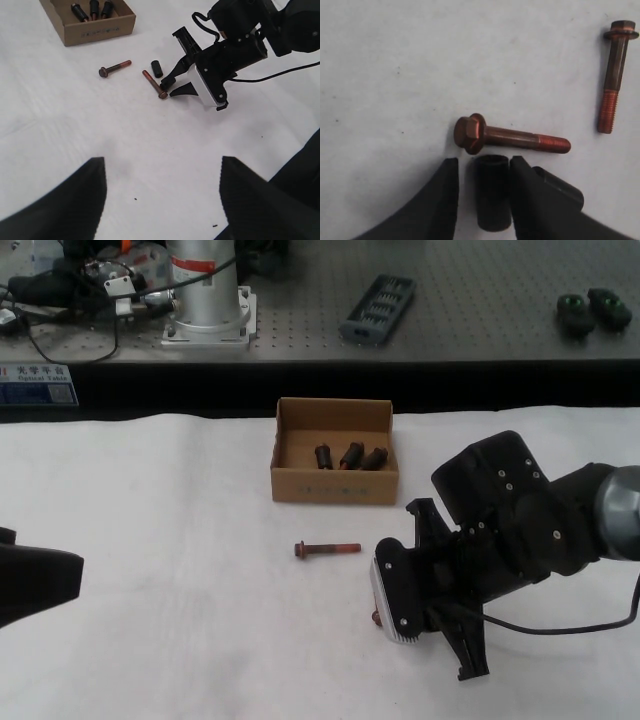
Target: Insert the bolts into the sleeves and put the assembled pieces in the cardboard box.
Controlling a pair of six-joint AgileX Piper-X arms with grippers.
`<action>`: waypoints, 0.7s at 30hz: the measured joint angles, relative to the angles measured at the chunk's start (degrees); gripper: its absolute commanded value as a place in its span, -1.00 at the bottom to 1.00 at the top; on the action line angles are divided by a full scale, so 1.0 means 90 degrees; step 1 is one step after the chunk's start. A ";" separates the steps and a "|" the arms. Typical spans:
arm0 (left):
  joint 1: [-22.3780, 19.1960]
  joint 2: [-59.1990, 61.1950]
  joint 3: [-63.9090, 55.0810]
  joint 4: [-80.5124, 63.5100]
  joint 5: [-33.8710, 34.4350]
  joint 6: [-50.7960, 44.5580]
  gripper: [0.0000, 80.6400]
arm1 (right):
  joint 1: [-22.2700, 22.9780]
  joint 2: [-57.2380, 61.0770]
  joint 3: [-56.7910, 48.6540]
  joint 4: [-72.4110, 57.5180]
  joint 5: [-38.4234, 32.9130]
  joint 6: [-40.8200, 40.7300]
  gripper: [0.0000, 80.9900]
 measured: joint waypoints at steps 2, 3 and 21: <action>0.0000 0.0000 0.0000 0.0000 0.0000 0.0000 0.18 | -0.0020 0.0039 0.0000 0.0002 -0.0013 0.0000 -0.37; 0.0000 0.0000 0.0000 0.0000 0.0000 0.0000 0.18 | -0.0020 0.0039 0.0000 0.0002 -0.0012 0.0000 -0.35; 0.0000 0.0000 0.0000 0.0000 0.0000 0.0382 0.18 | -0.0090 0.0129 -0.0070 0.0138 -0.0094 -0.0080 -0.66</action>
